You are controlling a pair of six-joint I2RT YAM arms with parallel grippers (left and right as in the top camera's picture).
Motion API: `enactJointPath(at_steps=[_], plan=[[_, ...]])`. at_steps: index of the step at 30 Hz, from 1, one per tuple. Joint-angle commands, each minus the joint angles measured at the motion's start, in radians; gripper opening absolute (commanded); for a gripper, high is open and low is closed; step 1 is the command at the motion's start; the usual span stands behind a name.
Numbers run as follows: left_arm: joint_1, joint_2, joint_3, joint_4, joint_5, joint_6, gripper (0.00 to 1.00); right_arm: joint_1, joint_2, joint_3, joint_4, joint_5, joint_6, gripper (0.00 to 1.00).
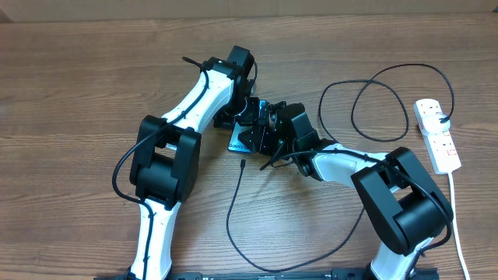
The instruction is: Plug charger to phone and switch on socket
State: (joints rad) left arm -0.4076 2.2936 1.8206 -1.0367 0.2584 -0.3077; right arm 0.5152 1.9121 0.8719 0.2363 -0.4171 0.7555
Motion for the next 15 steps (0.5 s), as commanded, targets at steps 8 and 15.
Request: enactJointPath(at_steps=[8,15], plan=[[-0.045,0.022,-0.018,-0.032,0.127,0.100,0.94,-0.026,0.048,-0.005,0.000,0.179,0.056,0.44],[-0.045,0.022,-0.018,-0.032,0.127,0.103,0.94,-0.026,0.084,-0.005,0.059,0.162,0.056,0.39]])
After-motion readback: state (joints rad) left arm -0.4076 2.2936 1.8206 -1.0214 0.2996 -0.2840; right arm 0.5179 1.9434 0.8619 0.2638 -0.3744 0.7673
